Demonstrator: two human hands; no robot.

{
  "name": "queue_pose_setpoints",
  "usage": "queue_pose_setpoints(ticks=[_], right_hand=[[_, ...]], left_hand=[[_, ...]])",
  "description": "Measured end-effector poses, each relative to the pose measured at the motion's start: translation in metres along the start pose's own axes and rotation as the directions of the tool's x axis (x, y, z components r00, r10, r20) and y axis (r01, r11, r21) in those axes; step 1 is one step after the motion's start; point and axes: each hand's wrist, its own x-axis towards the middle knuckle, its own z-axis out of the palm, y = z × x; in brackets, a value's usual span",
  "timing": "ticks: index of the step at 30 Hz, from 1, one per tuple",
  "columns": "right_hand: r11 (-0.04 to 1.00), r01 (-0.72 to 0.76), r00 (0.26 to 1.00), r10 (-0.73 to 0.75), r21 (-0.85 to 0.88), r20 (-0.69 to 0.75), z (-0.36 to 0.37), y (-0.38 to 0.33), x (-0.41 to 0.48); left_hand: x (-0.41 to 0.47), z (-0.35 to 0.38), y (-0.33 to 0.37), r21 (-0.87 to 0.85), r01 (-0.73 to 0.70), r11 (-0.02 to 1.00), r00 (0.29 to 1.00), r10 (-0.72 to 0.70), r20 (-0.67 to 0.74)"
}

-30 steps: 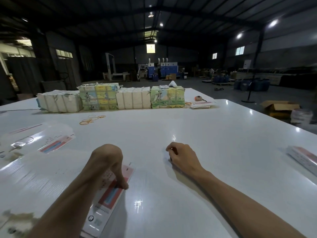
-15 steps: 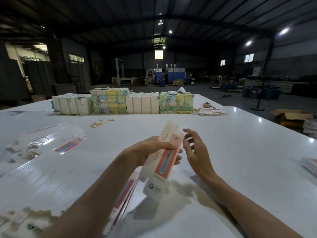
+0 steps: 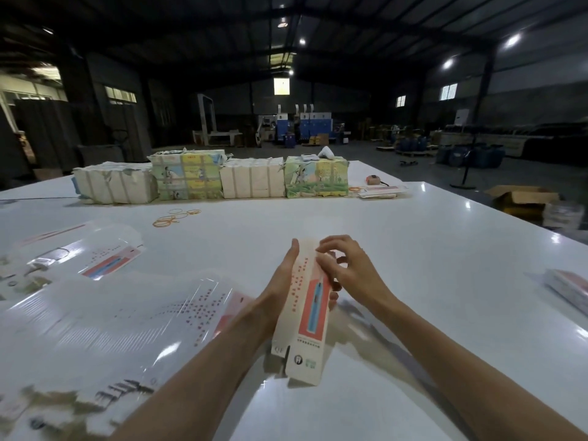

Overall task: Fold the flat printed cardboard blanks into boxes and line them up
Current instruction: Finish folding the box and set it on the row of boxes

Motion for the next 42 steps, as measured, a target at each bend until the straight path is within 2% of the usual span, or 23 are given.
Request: queue_pose_setpoints(ticks=[3, 5, 9, 13, 19, 22, 25, 28, 31, 33, 37, 42], right_hand=[[0.982, -0.11, 0.994, 0.106, 0.155, 0.037, -0.003, -0.002, 0.001], [0.97, -0.145, 0.989, 0.136, 0.194, 0.06, -0.009, -0.004, 0.001], [0.943, -0.163, 0.984, 0.132, 0.291, 0.123, -0.022, -0.005, 0.004], [0.893, -0.184, 0.974, 0.111, 0.411, 0.196, -0.028, -0.004, 0.003], [0.976, -0.133, 0.98, 0.103, 0.174, 0.172, -0.027, -0.01, 0.006], [0.958, -0.139, 0.98, 0.098, 0.25, 0.172, -0.028, -0.012, 0.007], [0.921, -0.134, 0.985, 0.082, 0.365, 0.153, -0.025, -0.015, 0.005], [0.889, -0.148, 0.988, 0.112, 0.432, 0.109, -0.015, -0.02, 0.005], [0.891, -0.133, 0.991, 0.116, 0.434, 0.067, -0.007, -0.015, 0.002], [0.891, -0.167, 0.985, 0.139, 0.423, 0.099, -0.003, -0.01, -0.002], [0.855, -0.136, 0.99, 0.096, 0.5, 0.105, 0.005, -0.009, -0.01], [0.877, -0.083, 0.996, 0.06, 0.474, 0.065, 0.008, -0.014, -0.012]], left_hand=[[-0.005, 0.004, 0.001, -0.013, 0.032, 0.999, 0.999, -0.032, 0.029], [-0.007, 0.005, 0.002, 0.011, 0.047, 0.999, 0.997, -0.047, 0.06], [-0.007, 0.008, 0.006, 0.068, 0.015, 0.998, 0.991, -0.023, 0.129], [-0.007, 0.009, 0.008, 0.039, 0.006, 0.999, 0.982, -0.014, 0.19], [-0.007, 0.008, 0.007, -0.011, 0.053, 0.999, 0.971, -0.049, 0.232], [-0.006, 0.009, 0.01, -0.008, 0.047, 0.999, 0.977, -0.044, 0.207], [-0.001, 0.018, 0.008, -0.039, 0.146, 0.989, 0.985, -0.142, 0.097], [0.006, 0.021, 0.004, -0.181, 0.152, 0.972, 0.988, -0.145, 0.05], [0.007, 0.01, 0.003, -0.419, 0.125, 0.899, 0.989, -0.081, 0.121], [0.008, 0.003, 0.004, -0.474, 0.081, 0.877, 0.991, -0.022, 0.128], [0.007, 0.005, 0.003, -0.476, 0.038, 0.879, 0.996, 0.004, 0.087], [0.008, -0.001, -0.001, -0.304, -0.081, 0.949, 0.995, 0.06, -0.076]])
